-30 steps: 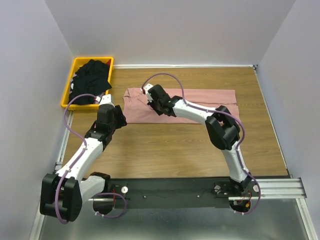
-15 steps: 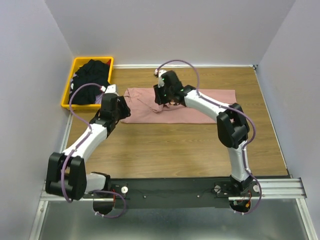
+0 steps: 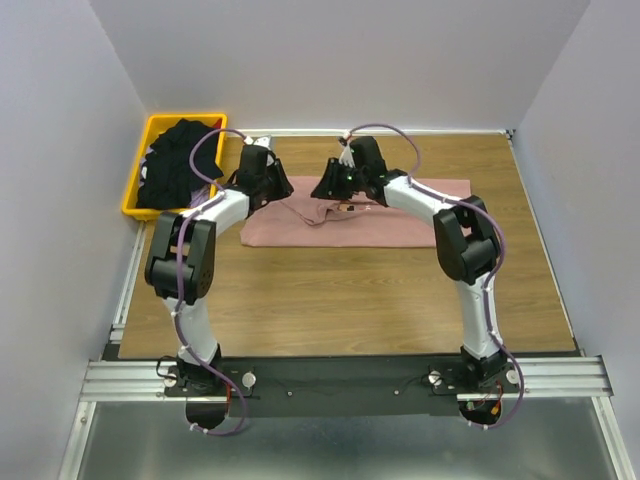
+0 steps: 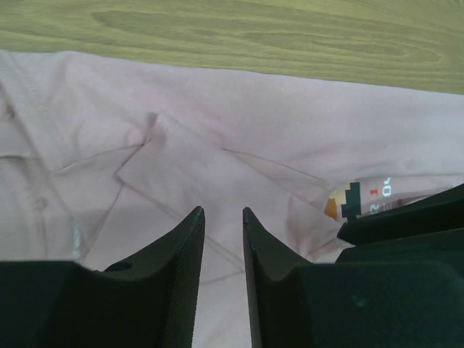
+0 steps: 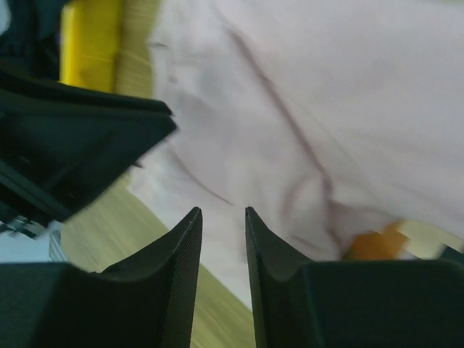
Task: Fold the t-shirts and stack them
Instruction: Fold the tshirt
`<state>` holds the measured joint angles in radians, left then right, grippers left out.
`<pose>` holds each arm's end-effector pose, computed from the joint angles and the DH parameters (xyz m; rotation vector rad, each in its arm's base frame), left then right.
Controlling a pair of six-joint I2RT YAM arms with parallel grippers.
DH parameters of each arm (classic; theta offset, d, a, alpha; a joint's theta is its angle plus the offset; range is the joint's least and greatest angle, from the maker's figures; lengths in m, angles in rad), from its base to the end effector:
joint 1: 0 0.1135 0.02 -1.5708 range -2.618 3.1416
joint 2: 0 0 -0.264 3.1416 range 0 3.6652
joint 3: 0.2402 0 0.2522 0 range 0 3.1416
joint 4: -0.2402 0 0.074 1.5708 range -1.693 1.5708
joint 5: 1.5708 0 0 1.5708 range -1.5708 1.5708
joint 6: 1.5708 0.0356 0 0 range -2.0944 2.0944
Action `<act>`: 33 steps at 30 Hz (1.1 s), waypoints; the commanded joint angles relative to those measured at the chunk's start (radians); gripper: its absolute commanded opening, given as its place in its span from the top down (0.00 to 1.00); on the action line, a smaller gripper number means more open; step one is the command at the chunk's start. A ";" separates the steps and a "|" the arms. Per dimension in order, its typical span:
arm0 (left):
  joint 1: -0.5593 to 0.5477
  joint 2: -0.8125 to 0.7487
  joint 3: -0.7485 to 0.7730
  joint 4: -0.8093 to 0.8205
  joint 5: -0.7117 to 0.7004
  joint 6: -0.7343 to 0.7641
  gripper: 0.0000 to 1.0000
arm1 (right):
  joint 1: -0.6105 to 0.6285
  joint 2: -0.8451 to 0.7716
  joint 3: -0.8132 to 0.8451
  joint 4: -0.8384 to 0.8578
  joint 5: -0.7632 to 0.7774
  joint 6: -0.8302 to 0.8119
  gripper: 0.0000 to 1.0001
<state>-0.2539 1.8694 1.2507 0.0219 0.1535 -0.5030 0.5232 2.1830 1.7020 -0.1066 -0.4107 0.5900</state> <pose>0.4074 -0.1114 0.2113 -0.1861 2.2143 -0.5931 0.4307 0.2648 0.2103 -0.1791 2.3012 1.0546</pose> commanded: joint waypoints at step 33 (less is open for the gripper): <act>0.016 -0.718 -0.330 -0.135 -0.350 0.087 0.25 | 0.124 0.046 -0.065 0.018 -0.157 -0.272 0.43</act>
<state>-0.2413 1.3037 1.0554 -0.0803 -0.0948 -0.4782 0.5999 2.1372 1.5803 -0.0143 -0.5888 0.3561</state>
